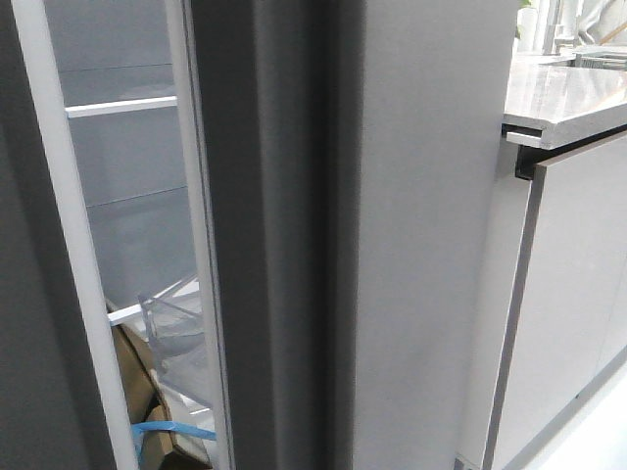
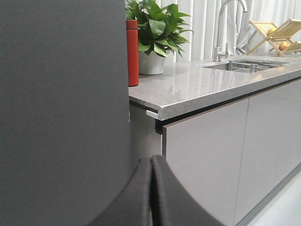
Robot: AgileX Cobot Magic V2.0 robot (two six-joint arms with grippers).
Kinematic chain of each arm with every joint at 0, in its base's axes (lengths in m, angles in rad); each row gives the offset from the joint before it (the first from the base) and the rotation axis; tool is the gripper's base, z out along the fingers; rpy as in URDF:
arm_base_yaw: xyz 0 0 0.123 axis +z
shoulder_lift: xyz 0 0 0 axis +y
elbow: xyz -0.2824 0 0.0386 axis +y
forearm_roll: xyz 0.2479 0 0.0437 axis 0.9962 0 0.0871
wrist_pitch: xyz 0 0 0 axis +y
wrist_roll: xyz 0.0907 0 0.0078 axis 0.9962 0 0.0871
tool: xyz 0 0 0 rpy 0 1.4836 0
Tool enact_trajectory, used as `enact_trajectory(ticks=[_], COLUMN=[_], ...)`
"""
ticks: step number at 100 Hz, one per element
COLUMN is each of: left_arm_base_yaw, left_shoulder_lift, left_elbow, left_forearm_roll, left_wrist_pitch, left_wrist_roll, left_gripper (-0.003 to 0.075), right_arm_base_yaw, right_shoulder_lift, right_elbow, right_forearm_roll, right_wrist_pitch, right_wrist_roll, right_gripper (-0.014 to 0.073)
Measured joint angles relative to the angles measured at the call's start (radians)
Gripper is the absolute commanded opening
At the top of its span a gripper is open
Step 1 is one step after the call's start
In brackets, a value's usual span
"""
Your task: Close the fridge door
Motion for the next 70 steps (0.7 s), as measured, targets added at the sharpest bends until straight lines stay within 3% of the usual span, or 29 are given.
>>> enact_trajectory(ticks=[25,70], left_arm_base_yaw=[0.0,0.0], left_shoulder_lift=[0.0,0.0], left_elbow=[0.0,0.0], left_forearm_roll=[0.0,0.0], left_wrist_pitch=[0.0,0.0], left_wrist_roll=[0.0,0.0], left_gripper=[-0.0021,-0.0021], right_arm_base_yaw=[0.026,0.255], right_shoulder_lift=[0.071,0.462], right_elbow=[-0.061,-0.523], right_forearm_roll=[-0.005,-0.023], right_wrist_pitch=[0.017,0.054], right_wrist_roll=[0.034,0.038], right_gripper=[-0.0076,-0.0076])
